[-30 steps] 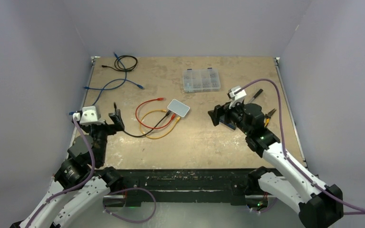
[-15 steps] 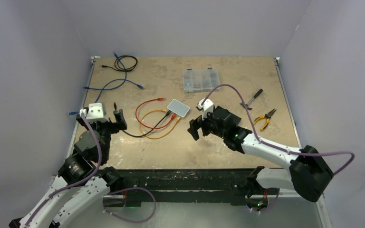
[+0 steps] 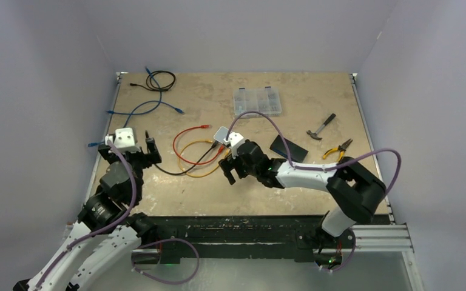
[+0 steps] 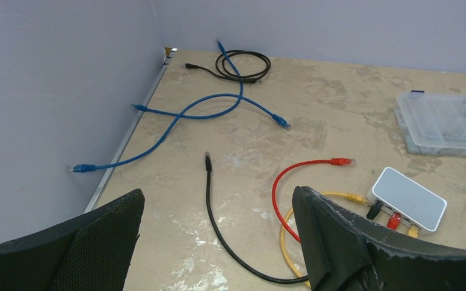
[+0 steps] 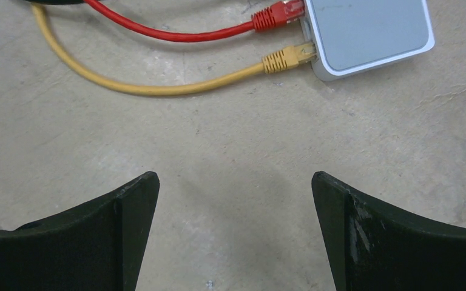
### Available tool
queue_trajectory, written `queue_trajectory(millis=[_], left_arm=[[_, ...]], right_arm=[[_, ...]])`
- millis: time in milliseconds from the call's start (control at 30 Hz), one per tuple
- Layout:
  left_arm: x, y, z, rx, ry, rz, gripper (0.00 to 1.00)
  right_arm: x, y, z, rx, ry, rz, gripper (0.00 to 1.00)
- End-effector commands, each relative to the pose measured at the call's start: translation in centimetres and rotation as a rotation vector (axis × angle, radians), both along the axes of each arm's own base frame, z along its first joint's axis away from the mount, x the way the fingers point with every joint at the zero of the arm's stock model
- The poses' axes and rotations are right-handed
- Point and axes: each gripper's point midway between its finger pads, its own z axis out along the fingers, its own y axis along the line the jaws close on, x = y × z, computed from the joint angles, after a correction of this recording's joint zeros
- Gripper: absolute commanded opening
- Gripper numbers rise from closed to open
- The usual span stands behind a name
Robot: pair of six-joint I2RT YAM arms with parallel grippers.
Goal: Insert the plug into the switch port
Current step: Move the switch port to the center of the board.
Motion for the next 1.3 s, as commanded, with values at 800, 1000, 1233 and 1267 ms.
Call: queue_trajectory(millis=[800,1000,1233,1267], left_arm=[[1.3,0.5,-0.6,-0.014,0.011,0.024,0.91],[1.2,0.3,-0.6,-0.022,0.01,0.008,0.91],[1.1,-0.1,-0.3,-0.035,-0.001,-0.023,0.91],[1.0,-0.2,-0.2,-0.037,-0.005,-0.029,0.91]], right_arm=[[22.6,3.2,3.9,0.191,-0.149,-0.375,0.99],[20.1,0.0,9.1,0.25,-0.19,-0.367,0.99],[16.3,-9.7,10.0,0.265,-0.161,-0.557,0.99],[15.7,-11.1,9.5,0.255,-0.141,-0.577,0.99]])
